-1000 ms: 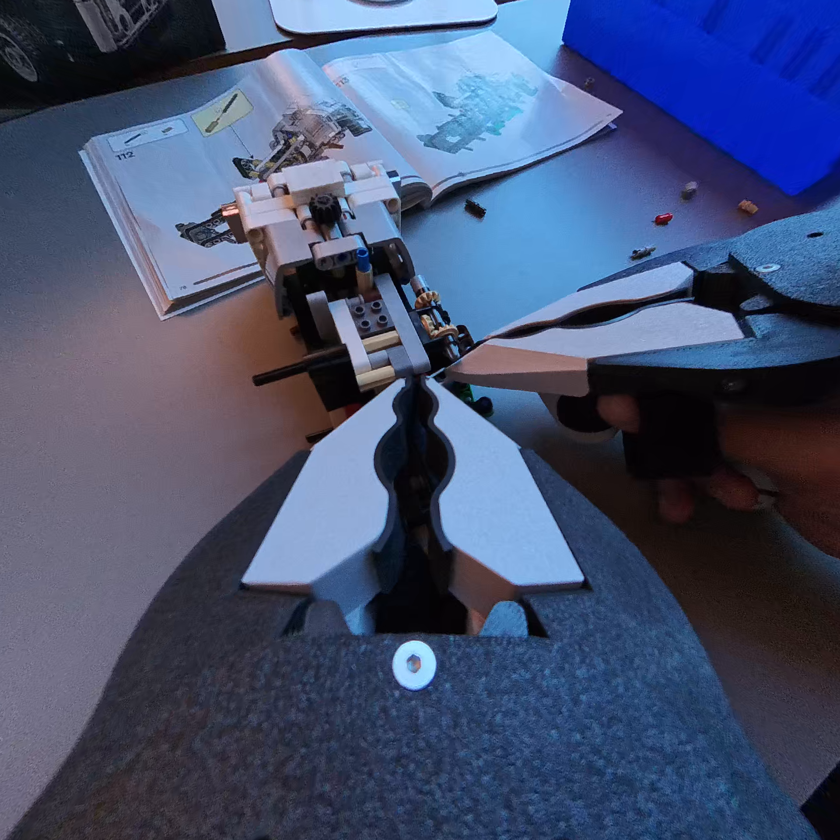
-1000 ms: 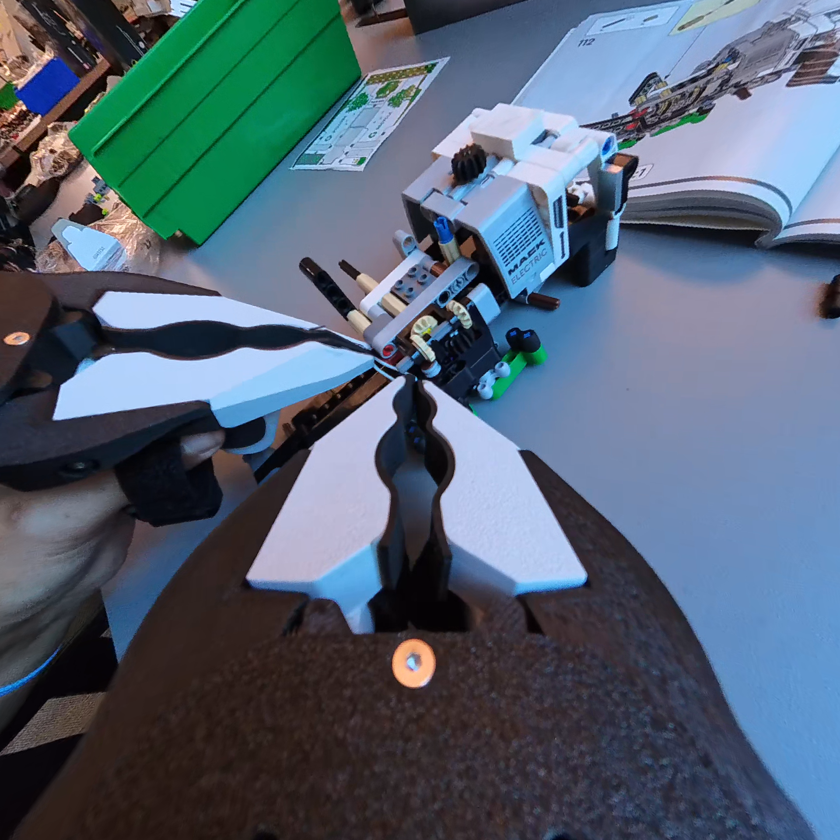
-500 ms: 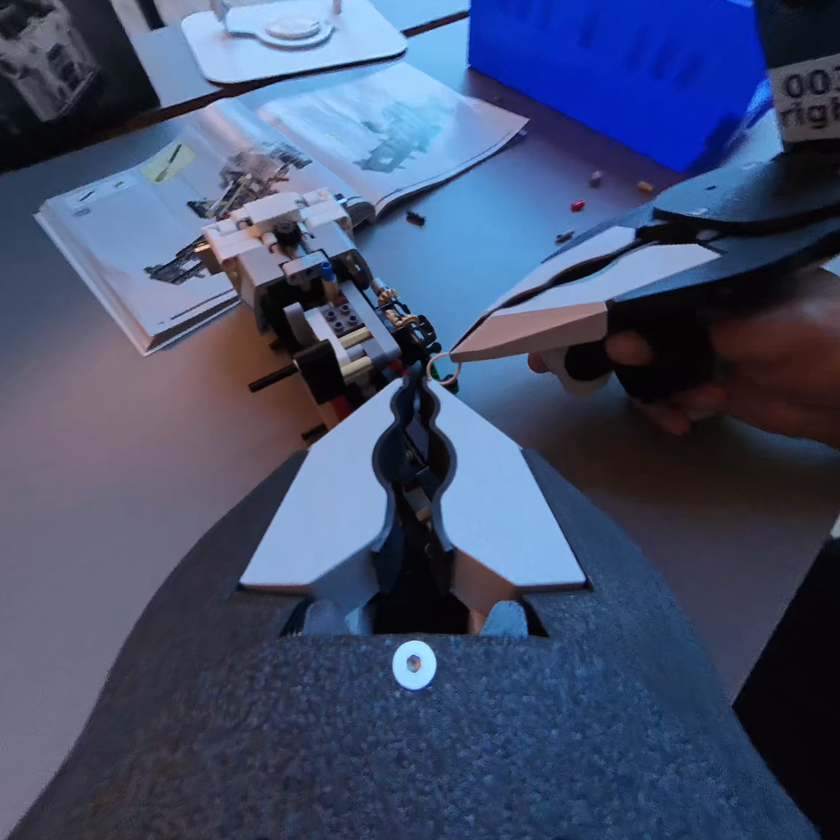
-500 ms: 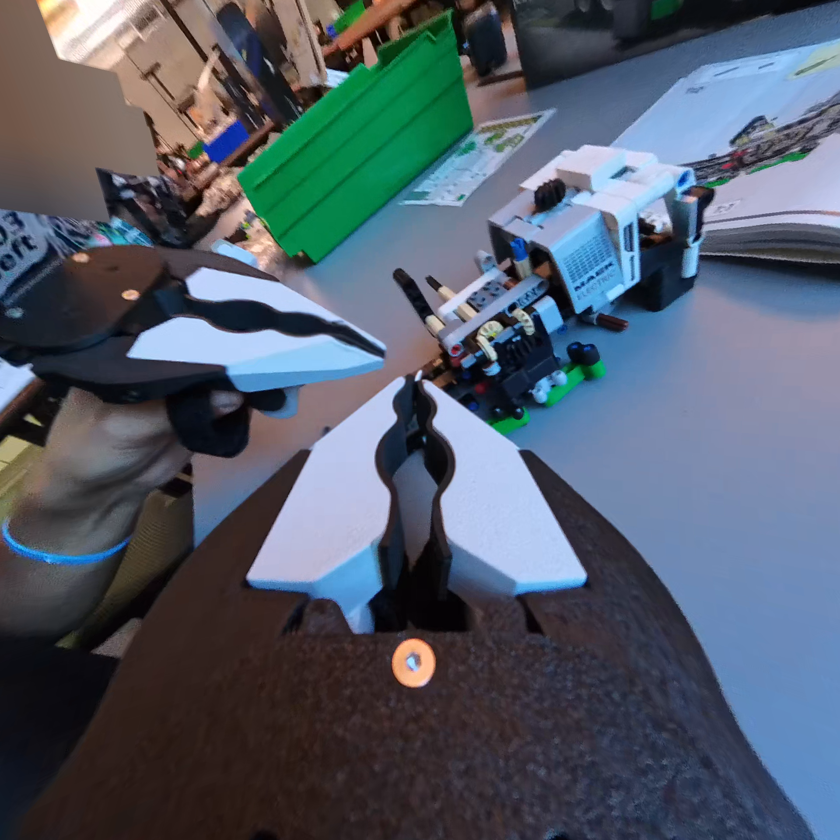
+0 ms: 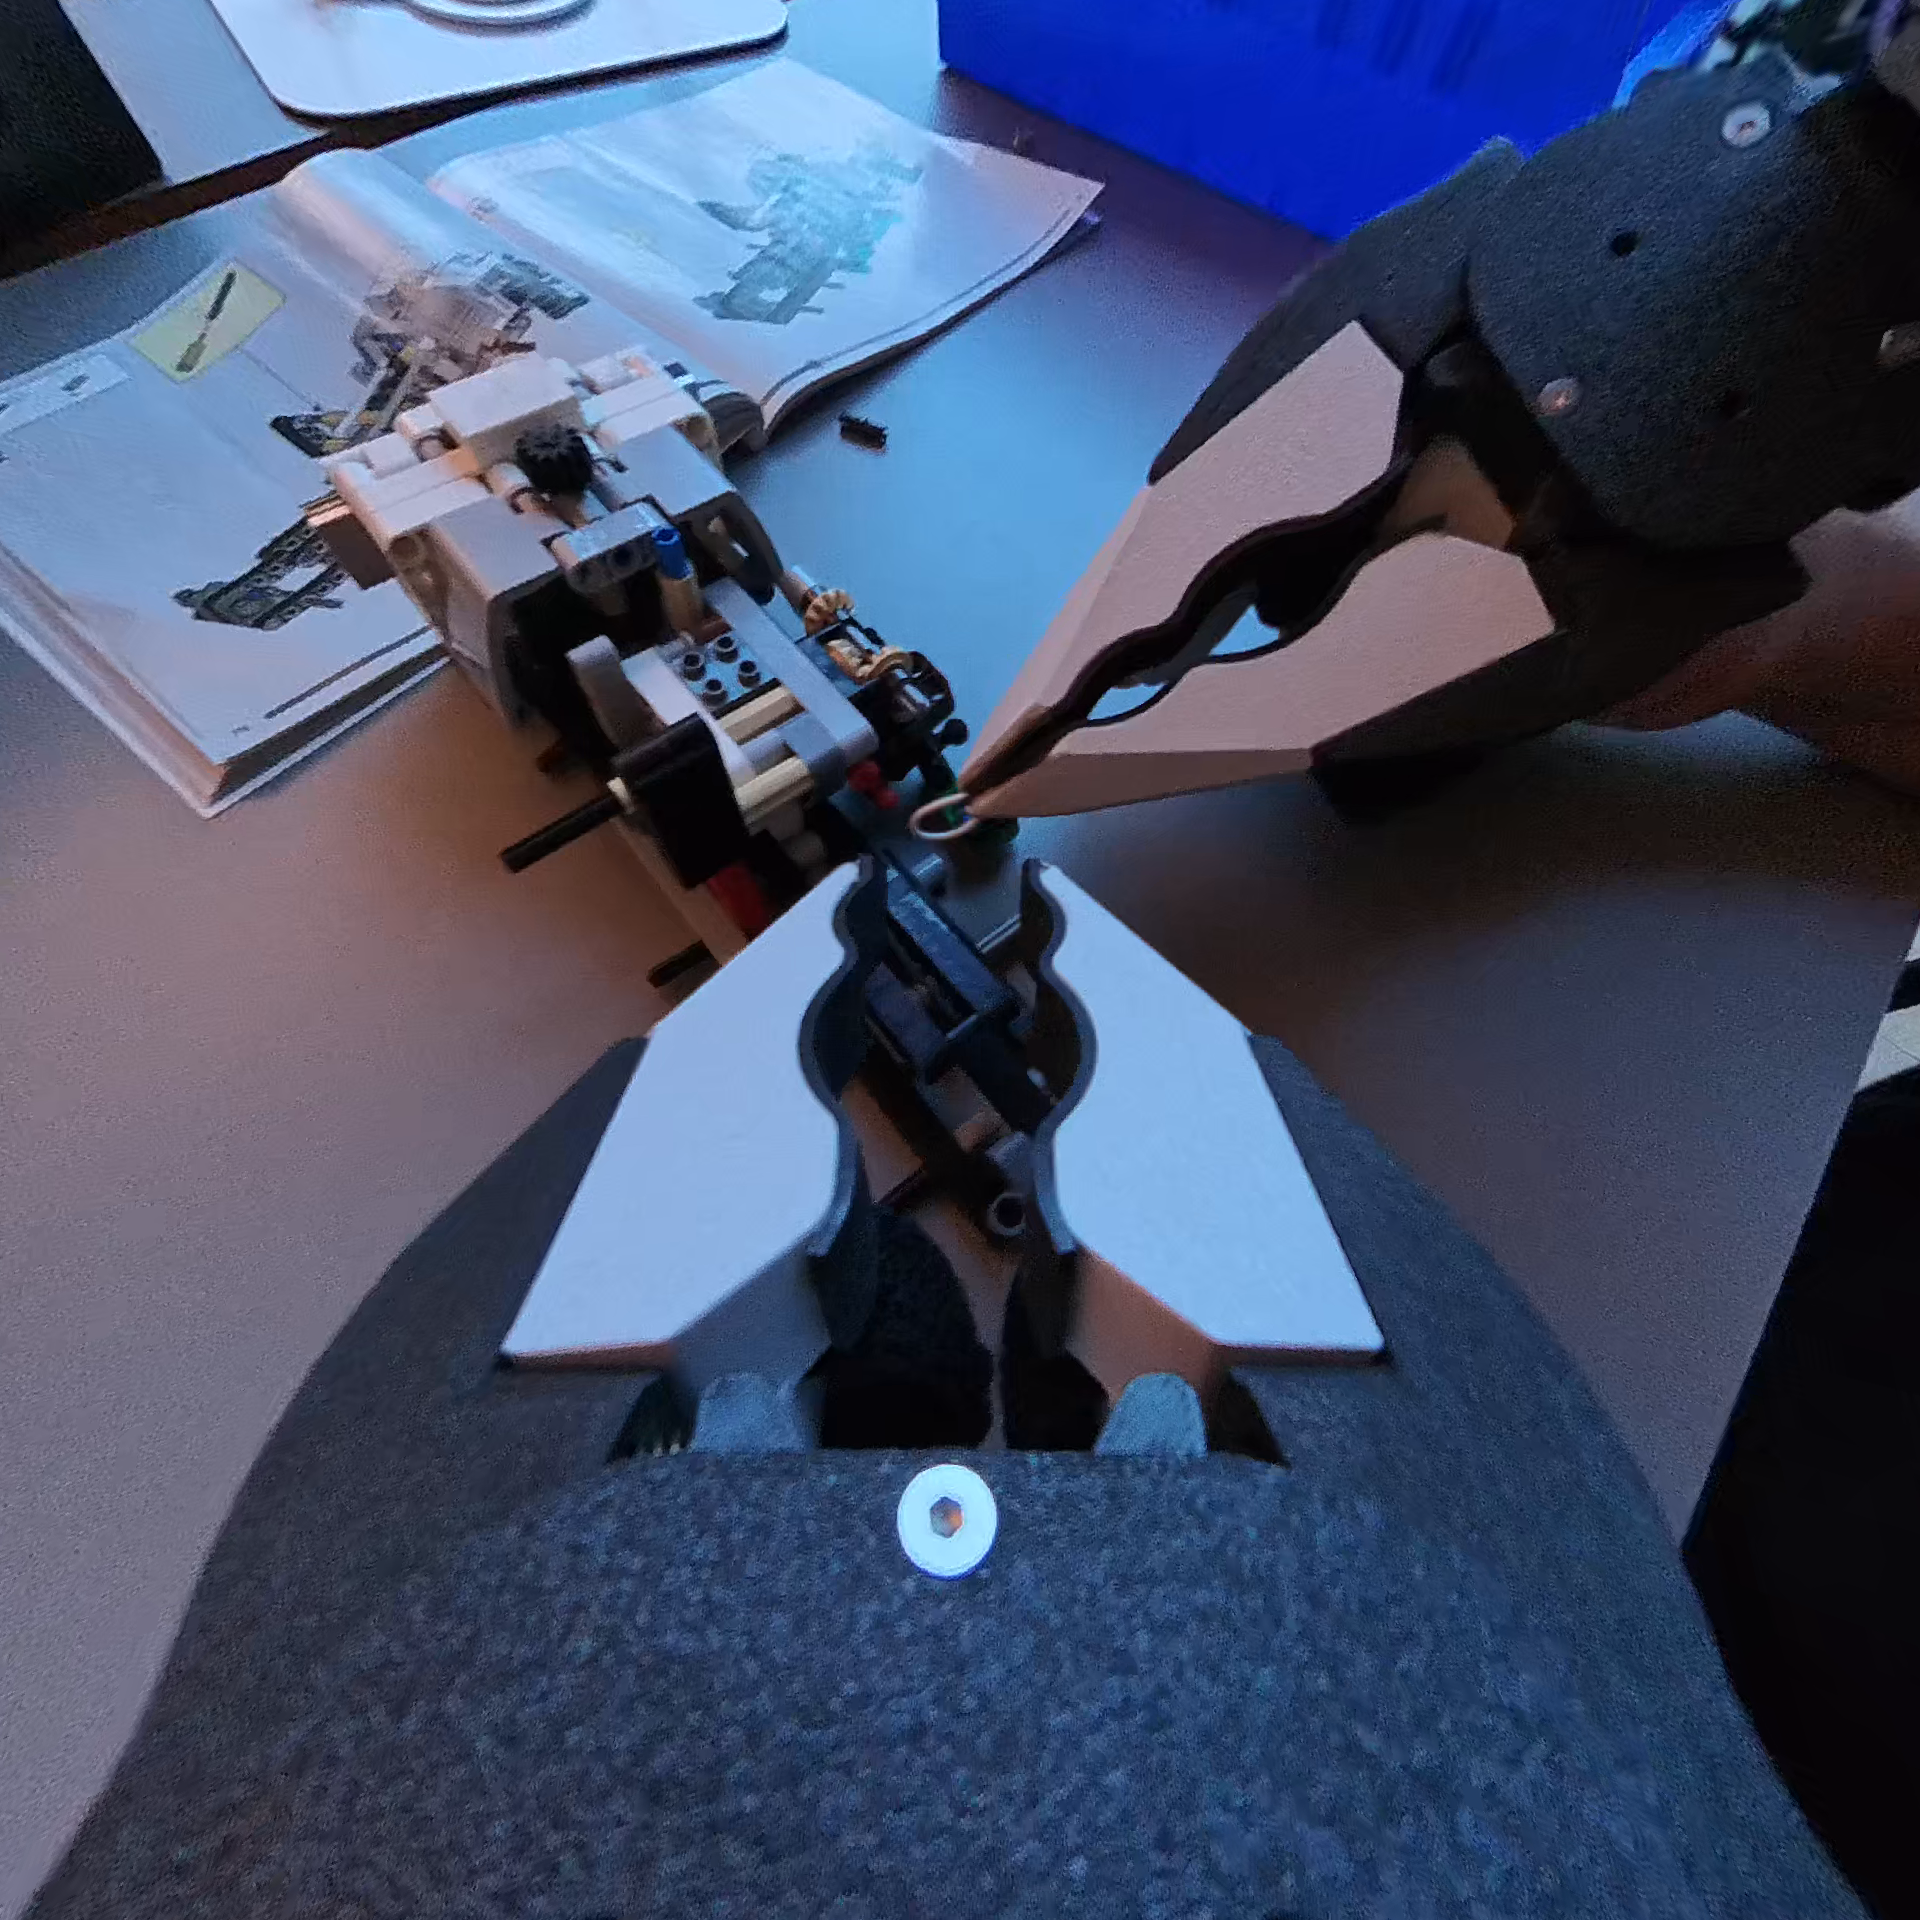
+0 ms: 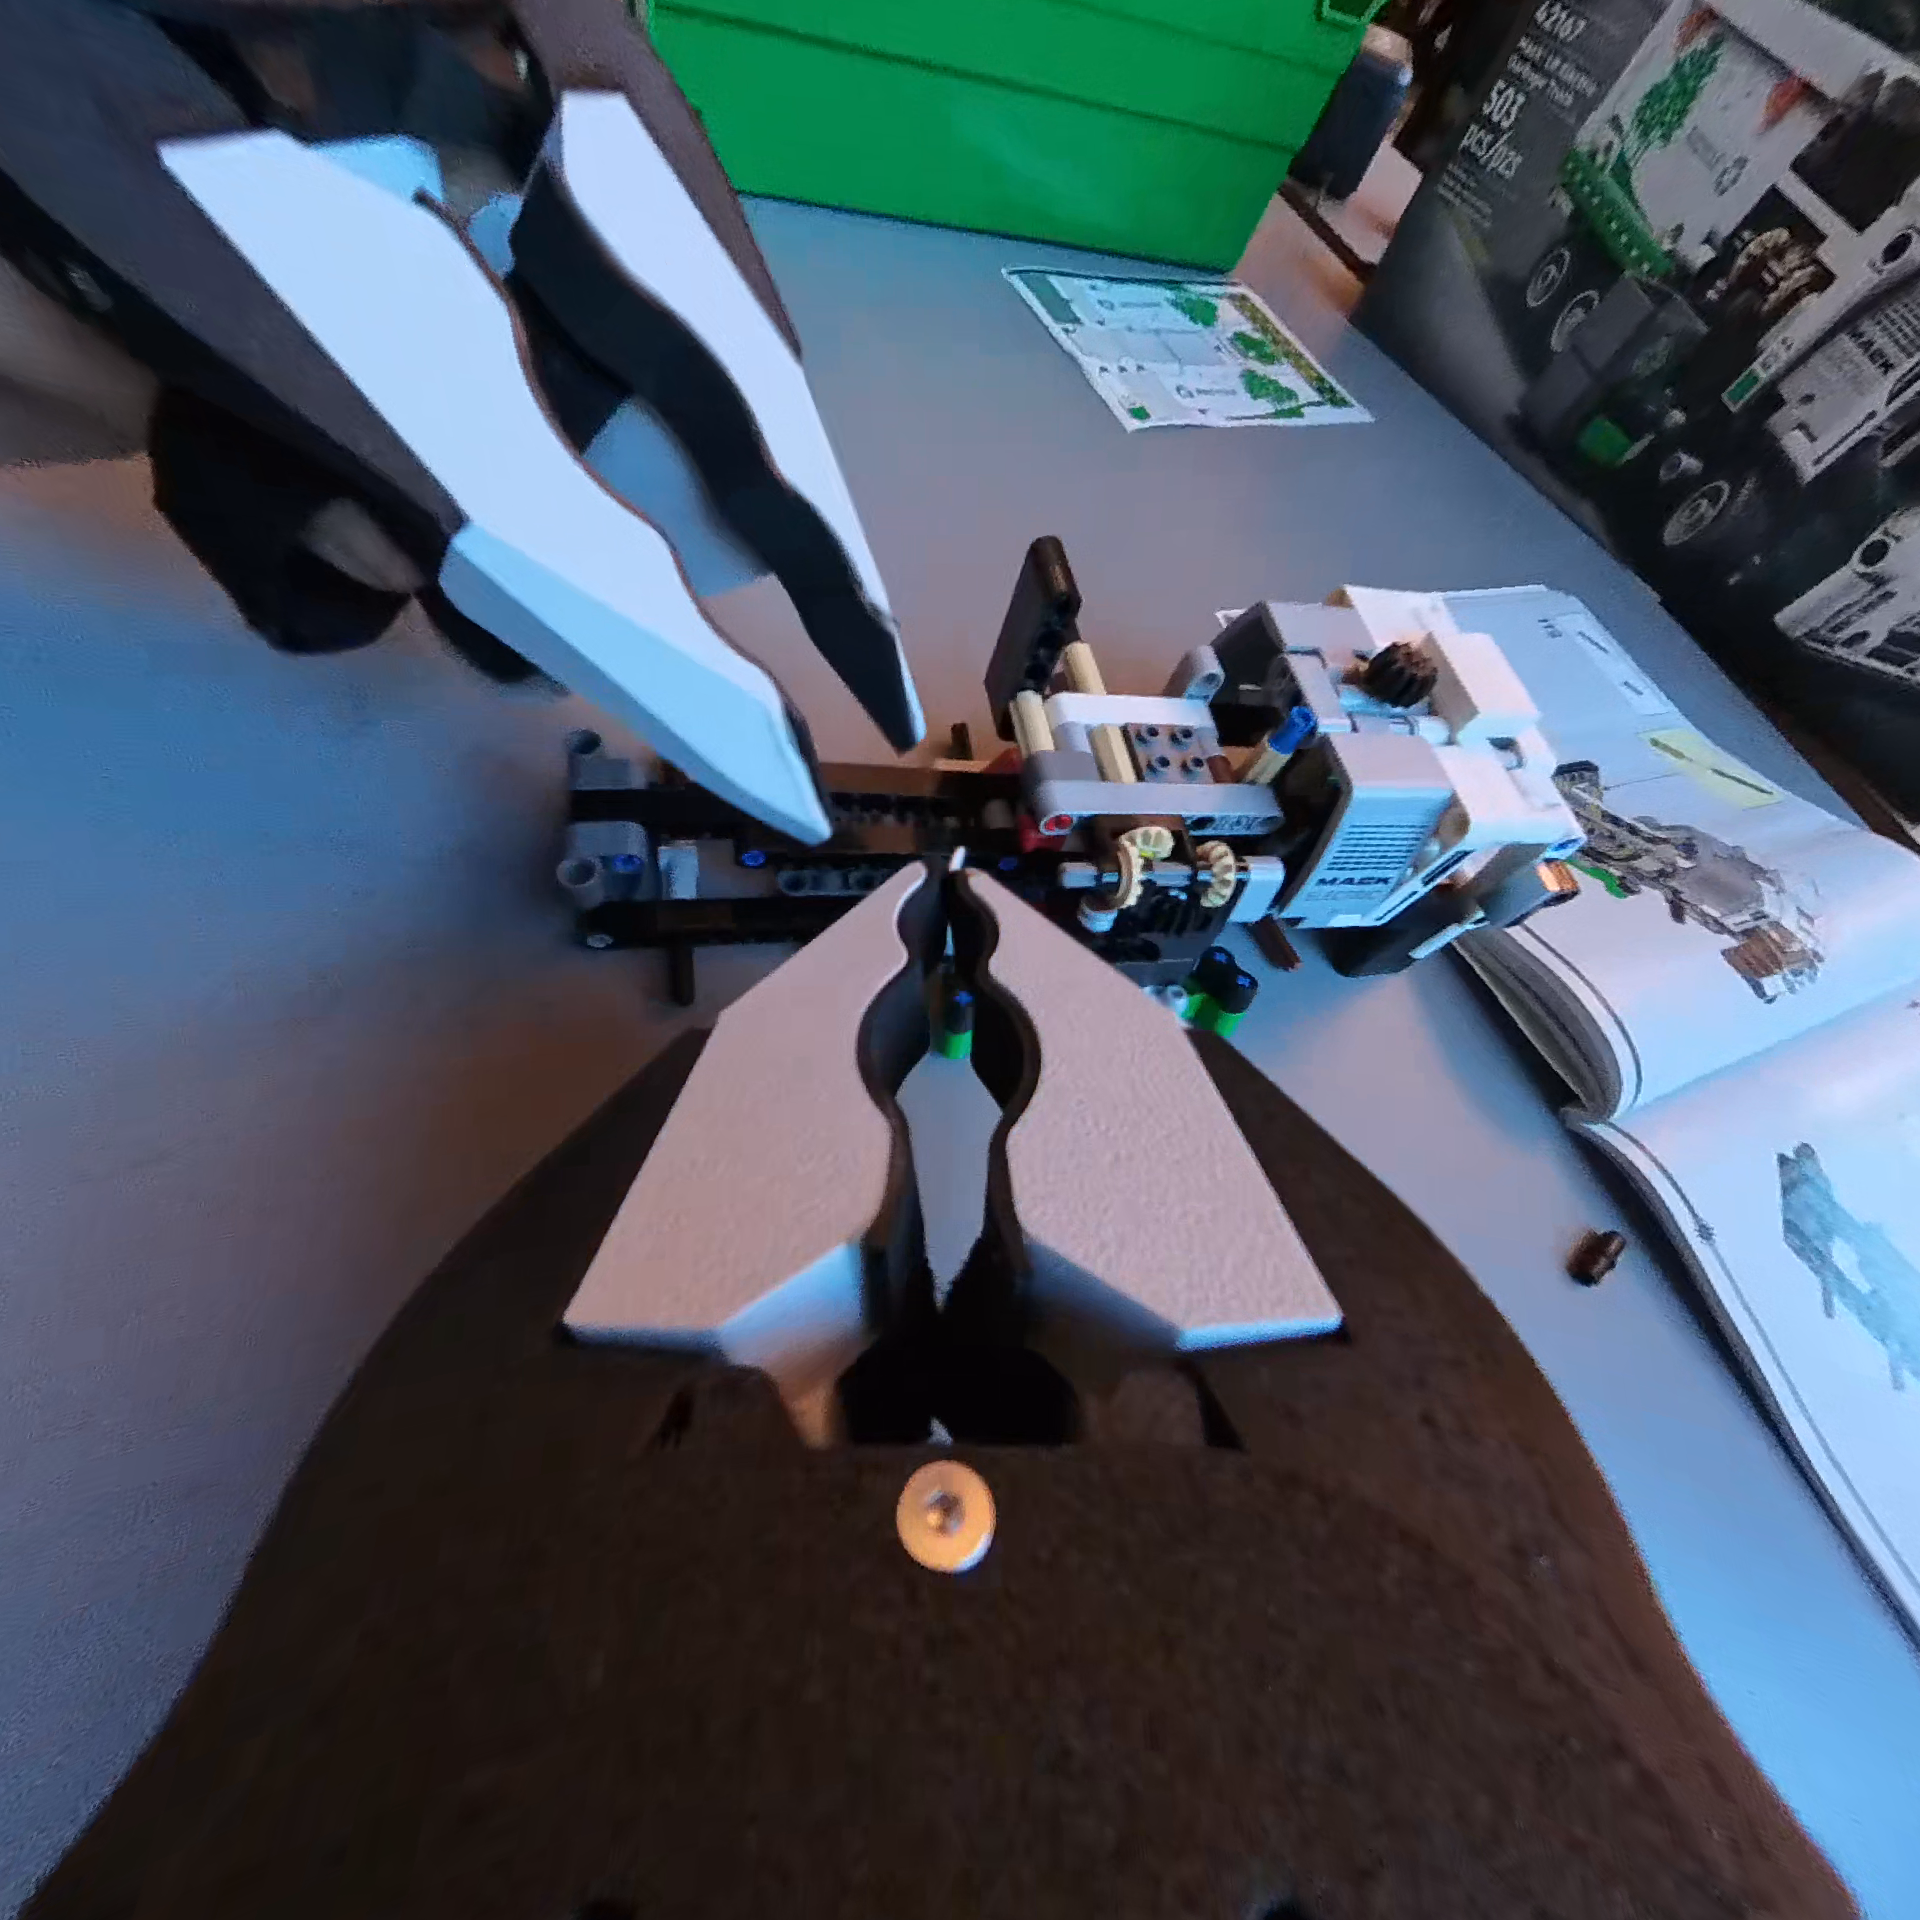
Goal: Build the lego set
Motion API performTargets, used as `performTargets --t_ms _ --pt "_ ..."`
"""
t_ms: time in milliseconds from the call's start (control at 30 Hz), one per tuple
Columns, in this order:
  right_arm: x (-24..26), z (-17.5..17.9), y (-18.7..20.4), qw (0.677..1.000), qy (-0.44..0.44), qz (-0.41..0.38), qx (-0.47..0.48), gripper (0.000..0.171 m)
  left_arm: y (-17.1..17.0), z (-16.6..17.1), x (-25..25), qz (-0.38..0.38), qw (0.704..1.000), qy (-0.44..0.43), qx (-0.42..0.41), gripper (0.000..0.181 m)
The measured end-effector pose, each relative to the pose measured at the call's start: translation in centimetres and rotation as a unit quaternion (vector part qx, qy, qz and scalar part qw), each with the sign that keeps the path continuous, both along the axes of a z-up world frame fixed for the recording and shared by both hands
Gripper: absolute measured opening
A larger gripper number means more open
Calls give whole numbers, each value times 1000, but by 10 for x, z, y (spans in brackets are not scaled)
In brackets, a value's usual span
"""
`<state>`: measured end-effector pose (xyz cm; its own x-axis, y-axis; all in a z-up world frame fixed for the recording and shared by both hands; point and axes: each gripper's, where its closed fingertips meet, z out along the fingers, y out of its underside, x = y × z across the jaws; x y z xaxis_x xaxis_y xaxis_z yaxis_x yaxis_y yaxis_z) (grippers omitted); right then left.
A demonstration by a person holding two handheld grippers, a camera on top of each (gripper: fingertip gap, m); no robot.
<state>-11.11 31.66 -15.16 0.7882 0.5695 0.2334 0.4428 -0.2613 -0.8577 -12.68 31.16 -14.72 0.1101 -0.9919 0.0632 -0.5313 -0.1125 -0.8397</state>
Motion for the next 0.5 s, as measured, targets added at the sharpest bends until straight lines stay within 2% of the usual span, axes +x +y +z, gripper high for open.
performTargets --t_ms 133,267,333,400,500 --pt "7 3 3 1000 12 3 -17 0 3 -8 3 -17 999 13 27 17" --pt "11 -3 3 998 -54 7 -28 0 9 -9 5 -16 998 28 54 16" --pt "10 -1 1 998 -60 4 -22 0 9 -10 4 -4 998 36 54 17" --pt "3 10 -5 1000 5 2 -21 0 4 -5 4 -1 999 13 46 18" --pt "-16 40 -18 980 191 36 -45 0 -8 8 6 -22 998 -36 38 14"
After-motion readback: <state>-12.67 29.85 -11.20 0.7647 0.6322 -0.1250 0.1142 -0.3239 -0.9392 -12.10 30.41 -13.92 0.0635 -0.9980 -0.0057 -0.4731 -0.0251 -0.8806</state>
